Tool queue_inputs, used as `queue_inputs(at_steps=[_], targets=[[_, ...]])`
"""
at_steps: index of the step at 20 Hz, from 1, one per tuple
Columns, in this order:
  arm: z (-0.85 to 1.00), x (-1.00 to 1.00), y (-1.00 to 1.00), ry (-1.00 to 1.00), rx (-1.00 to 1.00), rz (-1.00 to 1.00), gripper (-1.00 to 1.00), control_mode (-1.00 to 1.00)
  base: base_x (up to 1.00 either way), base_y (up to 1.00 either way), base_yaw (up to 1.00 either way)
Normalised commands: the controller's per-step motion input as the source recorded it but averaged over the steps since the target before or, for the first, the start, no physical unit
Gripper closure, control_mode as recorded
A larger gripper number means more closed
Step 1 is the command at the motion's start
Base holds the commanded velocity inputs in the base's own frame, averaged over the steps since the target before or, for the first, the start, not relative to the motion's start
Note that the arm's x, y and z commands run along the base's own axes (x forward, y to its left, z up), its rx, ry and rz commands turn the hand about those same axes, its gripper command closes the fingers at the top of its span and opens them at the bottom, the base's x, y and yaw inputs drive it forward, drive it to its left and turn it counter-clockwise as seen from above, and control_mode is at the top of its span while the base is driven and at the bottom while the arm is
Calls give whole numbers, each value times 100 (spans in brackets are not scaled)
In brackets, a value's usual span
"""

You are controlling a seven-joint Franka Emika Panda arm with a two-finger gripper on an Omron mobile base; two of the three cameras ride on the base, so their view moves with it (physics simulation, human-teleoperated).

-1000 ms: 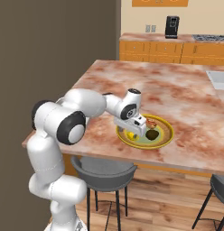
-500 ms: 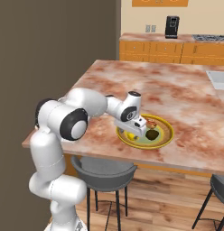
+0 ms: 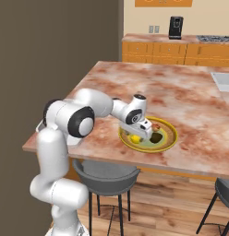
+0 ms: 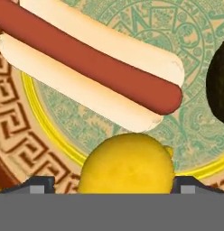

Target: Place one cooked food and one vegetable from the large plate to each tupperware container.

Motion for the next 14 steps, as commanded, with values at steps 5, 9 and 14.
queue_inputs(at_steps=[5,9,14], targets=[[-22,21,-15,-1,0,0,-100,-100,0,0,0],[-3,0,0,0,0,0,-100,-100,0,0,0],[-2,-27,7,1,0,0,-100,-100,0,0,0]])
